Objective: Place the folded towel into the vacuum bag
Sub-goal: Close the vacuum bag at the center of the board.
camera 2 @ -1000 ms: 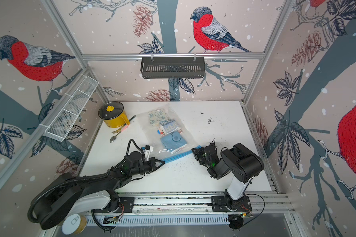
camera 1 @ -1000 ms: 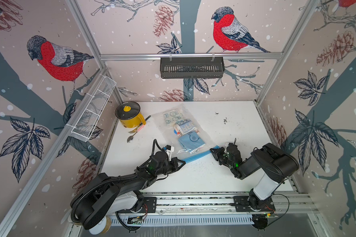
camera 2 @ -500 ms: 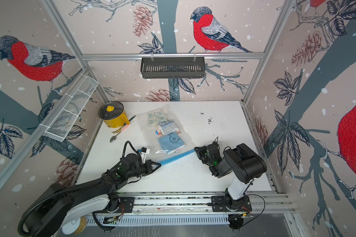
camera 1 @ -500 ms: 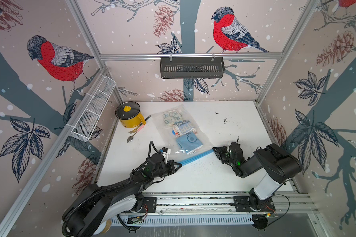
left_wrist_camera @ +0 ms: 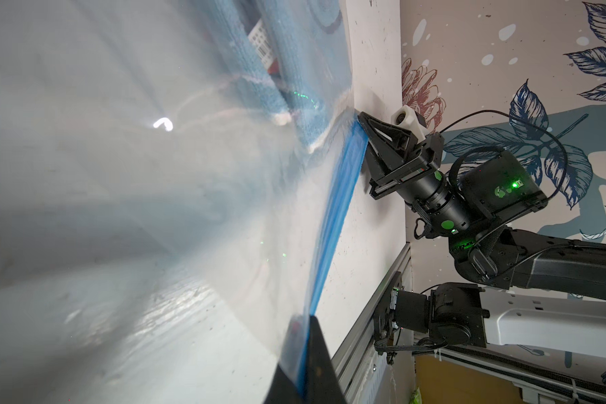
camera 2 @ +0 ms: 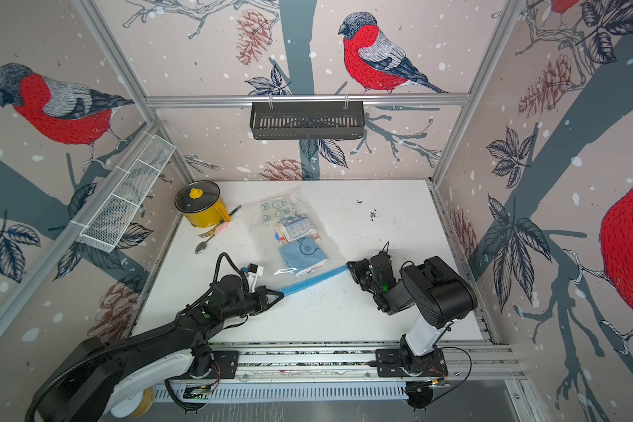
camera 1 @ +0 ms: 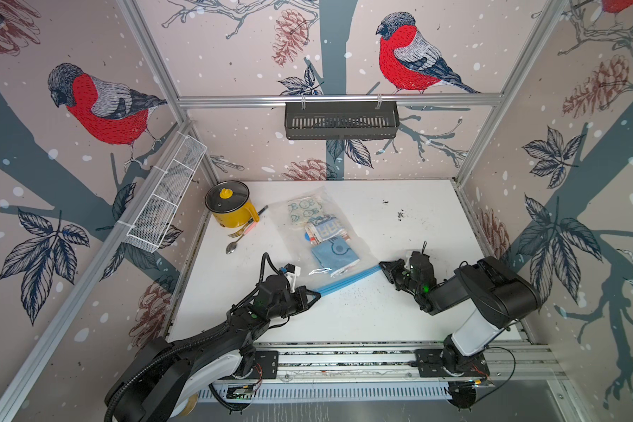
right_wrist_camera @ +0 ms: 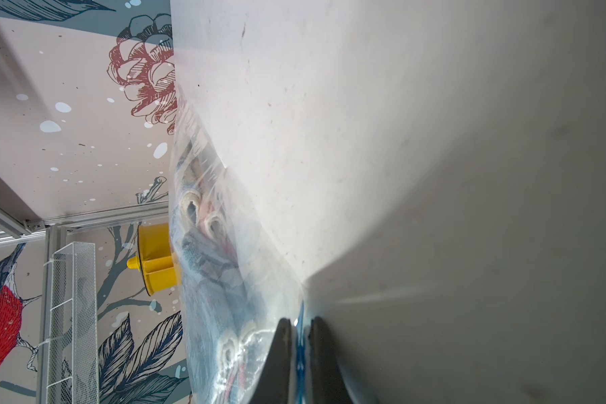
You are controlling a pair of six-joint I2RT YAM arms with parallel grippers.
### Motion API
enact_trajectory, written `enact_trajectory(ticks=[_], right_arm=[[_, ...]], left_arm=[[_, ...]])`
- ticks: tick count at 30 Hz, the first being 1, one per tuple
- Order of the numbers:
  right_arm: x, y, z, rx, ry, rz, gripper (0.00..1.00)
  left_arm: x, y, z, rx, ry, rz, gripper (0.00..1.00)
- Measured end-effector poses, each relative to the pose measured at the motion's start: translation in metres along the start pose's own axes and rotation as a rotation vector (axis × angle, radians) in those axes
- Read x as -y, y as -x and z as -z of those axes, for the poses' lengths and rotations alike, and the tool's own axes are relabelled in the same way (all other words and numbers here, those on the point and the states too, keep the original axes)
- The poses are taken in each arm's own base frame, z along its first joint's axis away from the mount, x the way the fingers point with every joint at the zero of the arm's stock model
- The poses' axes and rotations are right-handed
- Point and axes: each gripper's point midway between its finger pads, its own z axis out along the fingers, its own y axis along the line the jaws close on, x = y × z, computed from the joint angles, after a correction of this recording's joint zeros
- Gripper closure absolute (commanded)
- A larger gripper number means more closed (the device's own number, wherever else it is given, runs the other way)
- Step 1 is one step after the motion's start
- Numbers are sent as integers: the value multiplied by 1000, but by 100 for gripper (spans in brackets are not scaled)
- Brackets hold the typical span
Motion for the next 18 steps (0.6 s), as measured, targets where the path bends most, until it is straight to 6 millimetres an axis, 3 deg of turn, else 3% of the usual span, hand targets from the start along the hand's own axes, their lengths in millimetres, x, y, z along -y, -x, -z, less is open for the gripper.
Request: enact_trajectory(ticks=[6,11,13,15,18], right_arm=[[-3,-1,-3,-16,2,25,99],[-7,-7,-5,-16,-21,118,84],[-9,-10,-3,-5,-37,164,74],[-14,-15,0,9,-48,228,59],[-24,-26,8,-8,-46,302,42]], left_arm=[[-2,0,0,-2,8,4,100],[-4,0,0,-8,35,3,99],[-8,1,1,-9,60,9,83],[-12,1,2,-11,87,9,58],[-13,2,4,-11,99,8,38]])
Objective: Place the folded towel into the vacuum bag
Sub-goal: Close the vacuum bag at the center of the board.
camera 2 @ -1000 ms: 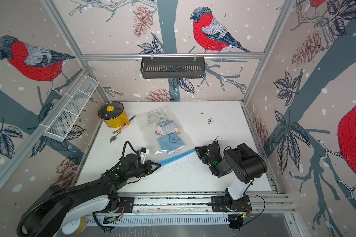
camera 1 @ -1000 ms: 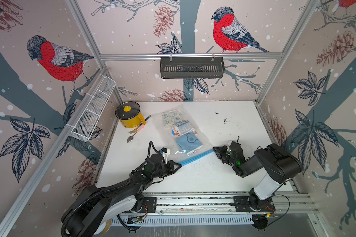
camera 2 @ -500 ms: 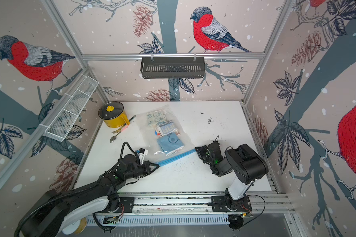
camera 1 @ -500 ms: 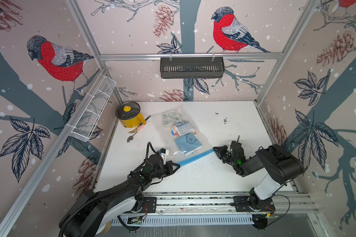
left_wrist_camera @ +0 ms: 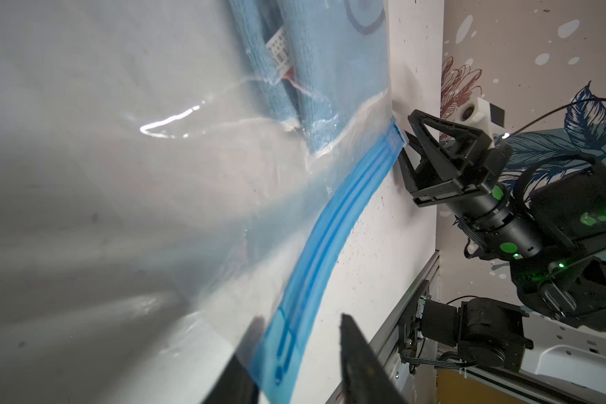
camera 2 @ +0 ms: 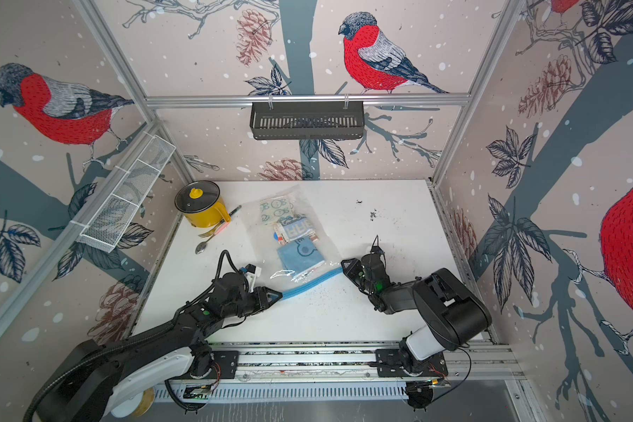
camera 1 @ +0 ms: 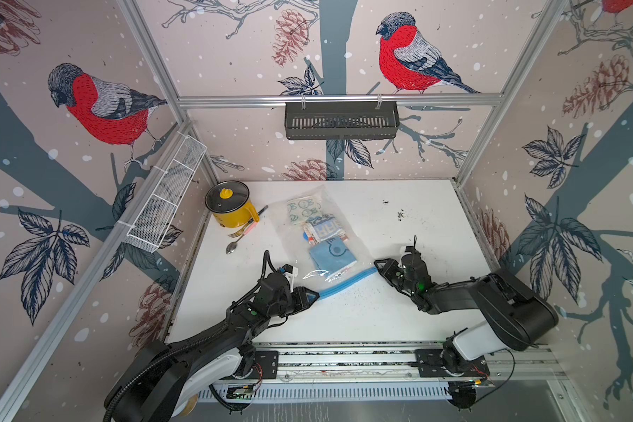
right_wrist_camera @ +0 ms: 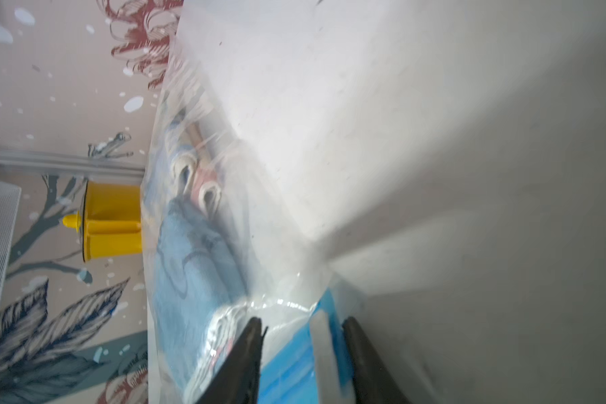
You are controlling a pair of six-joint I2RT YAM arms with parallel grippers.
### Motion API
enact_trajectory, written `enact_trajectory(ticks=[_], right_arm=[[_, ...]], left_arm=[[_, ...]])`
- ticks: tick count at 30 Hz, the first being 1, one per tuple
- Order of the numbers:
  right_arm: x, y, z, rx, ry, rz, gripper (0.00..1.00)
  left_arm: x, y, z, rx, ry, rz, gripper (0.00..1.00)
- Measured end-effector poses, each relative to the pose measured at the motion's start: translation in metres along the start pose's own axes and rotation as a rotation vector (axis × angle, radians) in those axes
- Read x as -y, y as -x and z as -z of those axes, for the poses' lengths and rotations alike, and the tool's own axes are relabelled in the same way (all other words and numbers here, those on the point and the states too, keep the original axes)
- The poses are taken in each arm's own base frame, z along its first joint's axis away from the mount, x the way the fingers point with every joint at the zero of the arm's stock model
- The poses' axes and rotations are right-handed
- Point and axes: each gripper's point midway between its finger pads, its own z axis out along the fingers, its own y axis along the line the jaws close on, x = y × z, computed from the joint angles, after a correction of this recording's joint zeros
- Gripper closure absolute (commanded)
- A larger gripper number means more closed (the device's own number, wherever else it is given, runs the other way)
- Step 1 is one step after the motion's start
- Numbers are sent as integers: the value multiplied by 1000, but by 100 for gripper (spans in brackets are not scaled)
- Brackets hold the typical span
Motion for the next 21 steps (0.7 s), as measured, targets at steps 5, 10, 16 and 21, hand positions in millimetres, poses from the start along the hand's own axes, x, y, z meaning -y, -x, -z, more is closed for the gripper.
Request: enact_trajectory(ticks=[5,10,16,21], right_arm=[[-14,15,20,49,-17,88,27],[-37,53,44,140,-15,191,15],[-55,82,40,113,-17,322,9],[-65,85,-3,-41,18,399,9]], left_arm=[[-4,17,9,64,29,16,28],[-10,50,29,202,71,25,24],[-33,84,44,316,165,84,25],[-50,97,41,338,209,125,26]])
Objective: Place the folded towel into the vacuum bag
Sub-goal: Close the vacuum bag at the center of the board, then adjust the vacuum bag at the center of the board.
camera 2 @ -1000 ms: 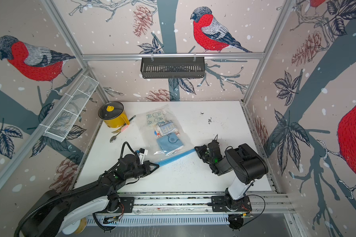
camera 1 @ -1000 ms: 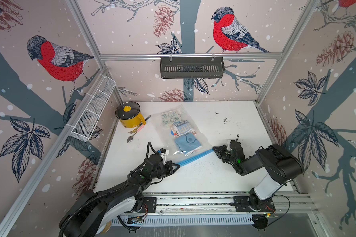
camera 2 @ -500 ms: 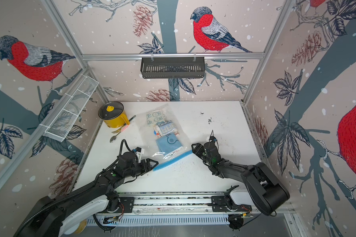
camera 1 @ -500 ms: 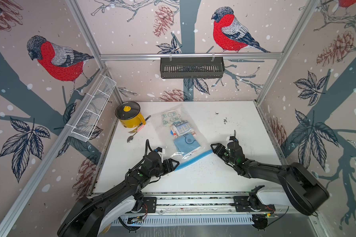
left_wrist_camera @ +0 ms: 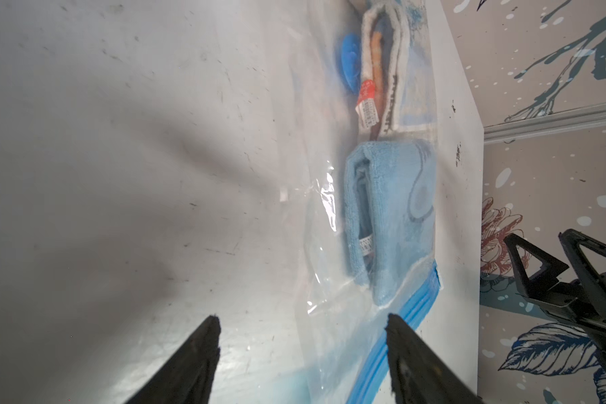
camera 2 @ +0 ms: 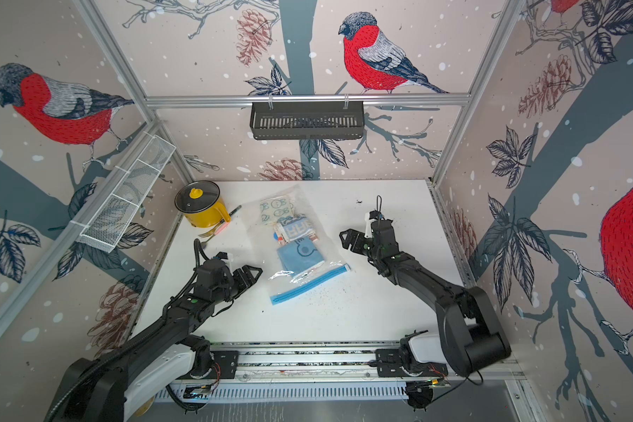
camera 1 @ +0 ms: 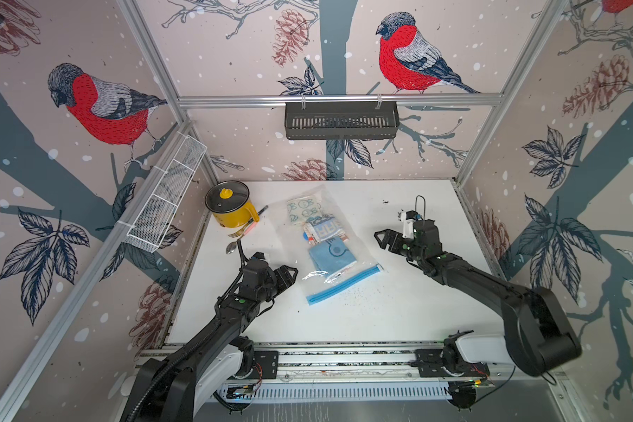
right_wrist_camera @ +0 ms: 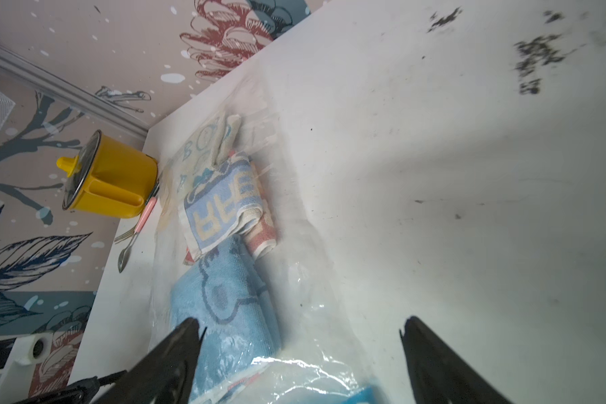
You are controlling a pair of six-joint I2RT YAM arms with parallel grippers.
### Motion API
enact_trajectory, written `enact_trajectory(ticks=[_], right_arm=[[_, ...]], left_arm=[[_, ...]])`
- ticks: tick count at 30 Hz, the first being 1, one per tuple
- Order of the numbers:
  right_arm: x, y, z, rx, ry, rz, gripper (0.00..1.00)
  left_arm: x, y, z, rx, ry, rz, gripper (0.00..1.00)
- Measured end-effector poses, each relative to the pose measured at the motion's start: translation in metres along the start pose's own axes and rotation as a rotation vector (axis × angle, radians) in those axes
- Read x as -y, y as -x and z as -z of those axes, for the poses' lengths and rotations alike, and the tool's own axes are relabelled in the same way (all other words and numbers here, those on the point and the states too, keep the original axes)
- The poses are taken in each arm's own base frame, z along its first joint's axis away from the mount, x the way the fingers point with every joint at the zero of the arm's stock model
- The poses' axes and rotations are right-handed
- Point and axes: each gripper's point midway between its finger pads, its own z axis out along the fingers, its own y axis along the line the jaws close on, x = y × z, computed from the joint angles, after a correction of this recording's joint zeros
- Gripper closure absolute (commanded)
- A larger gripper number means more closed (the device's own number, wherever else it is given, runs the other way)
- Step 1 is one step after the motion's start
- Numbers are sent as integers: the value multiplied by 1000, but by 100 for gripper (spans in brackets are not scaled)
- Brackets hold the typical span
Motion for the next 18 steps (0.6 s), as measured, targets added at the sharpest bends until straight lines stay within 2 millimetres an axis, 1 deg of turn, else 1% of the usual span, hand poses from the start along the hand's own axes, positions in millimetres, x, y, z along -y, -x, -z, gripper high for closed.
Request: enact_trajectory(ticks=[3,6,10,12,14,18], right_arm=[[5,-12,-32,-104,36,-1,10],[10,-22,-56,-177,69,-9,11],[13,-34,-79,-242,121,-24,14],[6,-34,-88,-246,177,-12,15],[0,-35,-95,-251,228,12,16],[-19,-42,-108,-277,316,46,19]], left_arm=[[0,11,-5,27,-3,7,26],[2,24,-10,65,-14,1,27],[-4,30,-18,80,-2,13,30],[-7,30,-22,81,-3,23,31],[-8,30,-26,81,-5,28,35],[-1,34,-34,70,-30,24,42]])
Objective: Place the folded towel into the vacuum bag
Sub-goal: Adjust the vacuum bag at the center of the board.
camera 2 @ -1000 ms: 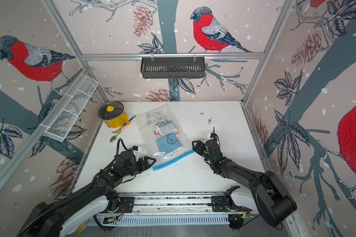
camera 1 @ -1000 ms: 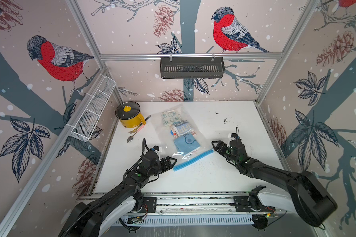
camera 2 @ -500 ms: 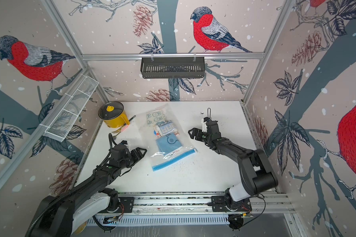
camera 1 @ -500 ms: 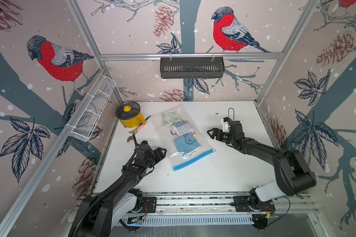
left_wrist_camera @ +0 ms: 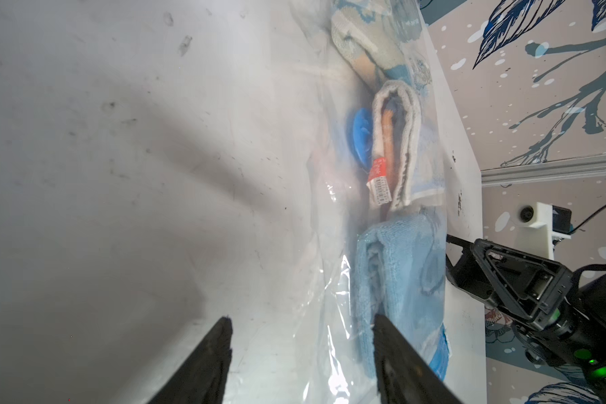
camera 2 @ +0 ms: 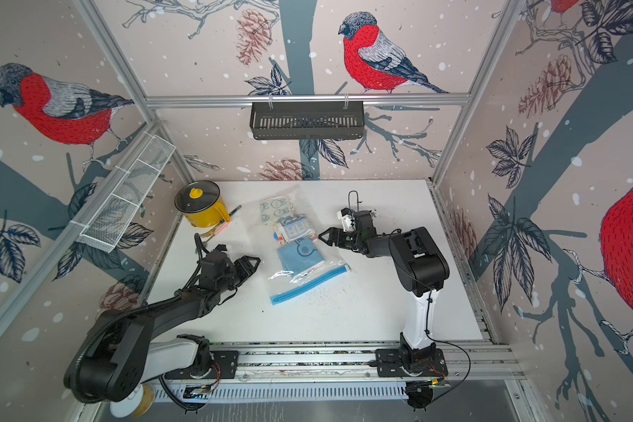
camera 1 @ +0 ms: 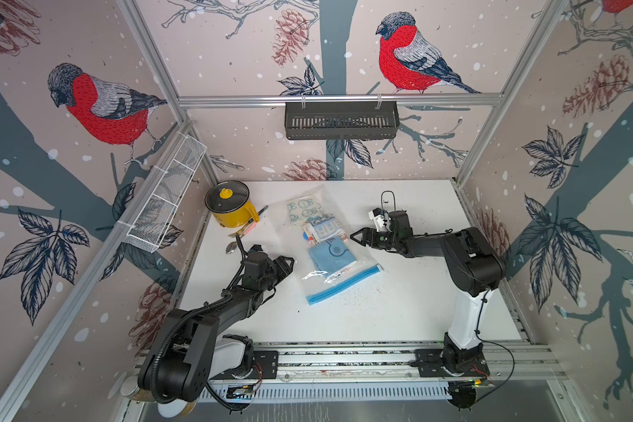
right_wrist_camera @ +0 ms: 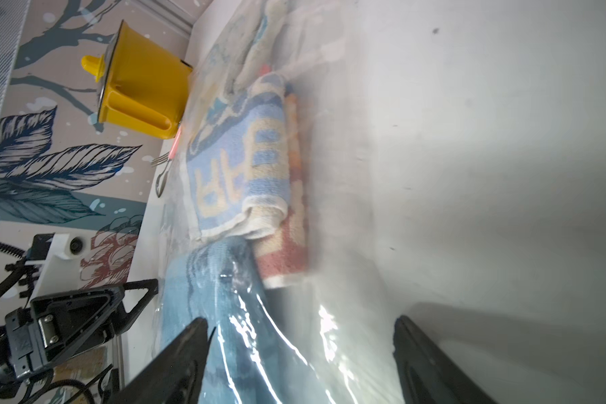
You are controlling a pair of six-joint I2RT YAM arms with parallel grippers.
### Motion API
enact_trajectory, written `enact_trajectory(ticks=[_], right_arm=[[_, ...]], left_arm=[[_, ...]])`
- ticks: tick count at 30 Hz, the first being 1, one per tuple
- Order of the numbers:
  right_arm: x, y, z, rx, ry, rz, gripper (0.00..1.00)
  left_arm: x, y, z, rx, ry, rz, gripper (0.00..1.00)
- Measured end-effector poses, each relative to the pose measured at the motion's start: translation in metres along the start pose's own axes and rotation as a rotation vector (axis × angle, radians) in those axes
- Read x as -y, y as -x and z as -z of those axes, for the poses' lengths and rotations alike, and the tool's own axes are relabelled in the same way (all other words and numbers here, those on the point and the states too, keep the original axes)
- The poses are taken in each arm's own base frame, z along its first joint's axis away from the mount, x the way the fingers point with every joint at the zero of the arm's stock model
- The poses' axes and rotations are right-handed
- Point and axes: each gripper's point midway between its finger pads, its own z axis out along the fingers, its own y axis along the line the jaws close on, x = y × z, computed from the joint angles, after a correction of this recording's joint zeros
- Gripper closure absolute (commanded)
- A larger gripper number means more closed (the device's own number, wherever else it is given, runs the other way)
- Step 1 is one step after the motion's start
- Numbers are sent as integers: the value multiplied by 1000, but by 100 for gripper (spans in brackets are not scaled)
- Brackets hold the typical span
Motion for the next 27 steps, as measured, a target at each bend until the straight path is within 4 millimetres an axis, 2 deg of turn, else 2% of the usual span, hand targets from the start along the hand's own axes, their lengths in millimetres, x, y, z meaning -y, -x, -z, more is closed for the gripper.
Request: enact_trajectory(ticks=[5,10,15,20,23,27], right_arm=[[-17,-11,-17,-45,62,48,26],[-20,-18,-17,-64,72,41,40],[-22,-23,-5,-67,60,7,67],[-17,-18,9,-31,36,-27,89],[-9,-16,16,-7,8,-57,97],[3,-13,34,47,-44,-100,99]], left_arm=[[12,7,-13,-16,-36,-6,52],[8,4,-22,-47,-24,5,57],[10,7,-26,-46,-28,11,58],[22,16,-26,-26,-53,2,58],[38,26,-19,2,-85,-22,55],[62,40,-5,41,-122,-74,49]])
